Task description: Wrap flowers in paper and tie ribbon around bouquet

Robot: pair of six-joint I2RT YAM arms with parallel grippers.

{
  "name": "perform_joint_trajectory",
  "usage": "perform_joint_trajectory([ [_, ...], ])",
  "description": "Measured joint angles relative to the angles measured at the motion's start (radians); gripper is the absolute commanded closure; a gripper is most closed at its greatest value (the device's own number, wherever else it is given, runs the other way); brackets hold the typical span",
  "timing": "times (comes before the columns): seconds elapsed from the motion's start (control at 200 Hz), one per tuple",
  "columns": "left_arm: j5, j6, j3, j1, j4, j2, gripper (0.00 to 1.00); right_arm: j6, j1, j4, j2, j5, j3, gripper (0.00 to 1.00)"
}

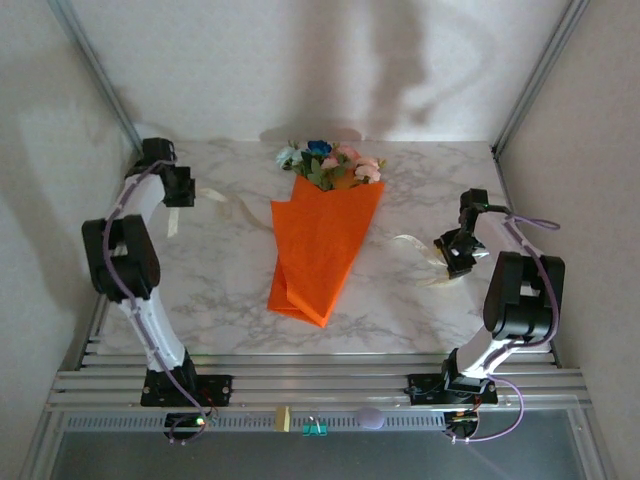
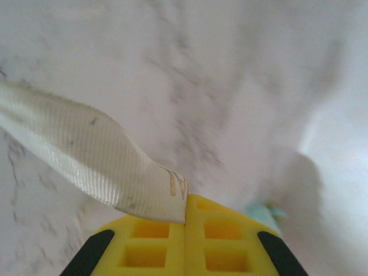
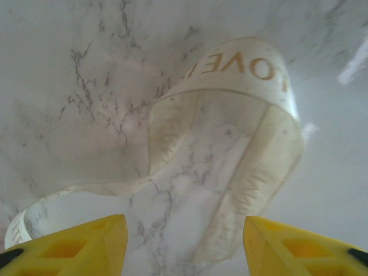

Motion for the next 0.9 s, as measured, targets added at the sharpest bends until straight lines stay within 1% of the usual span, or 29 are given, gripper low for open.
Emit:
perform_joint_trajectory([
  [0.1, 0.006, 0.011, -0.056, 0.000, 0.060, -0.150, 1.00, 0.063, -0.007, 0.048, 0.037, -0.030, 0.000, 0.43],
  [0.2, 0.018, 0.019, -0.108, 0.000, 0.120, -0.259, 1.00, 0.125, -0.016, 0.102, 0.080, -0.058, 0.000, 0.43],
  [0.25, 0.028, 0.019, -0.132, 0.000, 0.147, -0.295, 1.00, 0.156, -0.018, 0.130, 0.108, -0.071, 0.000, 0.47],
  [0.28, 0.034, 0.019, -0.143, 0.000, 0.156, -0.310, 1.00, 0.174, -0.019, 0.147, 0.126, -0.080, 0.000, 0.52],
  [0.355, 0.050, 0.019, -0.162, 0.000, 0.173, -0.329, 1.00, 0.206, -0.020, 0.124, 0.151, -0.088, 0.011, 0.85],
  [0.38, 0.056, 0.019, -0.165, 0.000, 0.174, -0.331, 1.00, 0.213, -0.024, 0.112, 0.151, -0.089, 0.012, 0.95],
  [0.4, 0.058, 0.020, -0.167, 0.000, 0.175, -0.331, 1.00, 0.216, -0.027, 0.105, 0.151, -0.091, 0.014, 1.00],
  [0.496, 0.069, 0.023, -0.180, 0.000, 0.175, -0.331, 1.00, 0.225, -0.028, 0.101, 0.148, -0.083, 0.022, 1.00],
  [0.591, 0.077, 0.022, -0.185, 0.000, 0.174, -0.331, 1.00, 0.200, -0.018, 0.103, 0.114, -0.027, 0.044, 1.00],
  [0.711, 0.079, 0.023, -0.184, 0.000, 0.175, -0.334, 1.00, 0.139, -0.008, 0.061, -0.018, 0.047, 0.109, 1.00],
  [0.901, 0.079, 0.023, -0.179, 0.000, 0.174, -0.334, 1.00, 0.076, -0.005, 0.035, -0.241, 0.112, 0.180, 1.00],
])
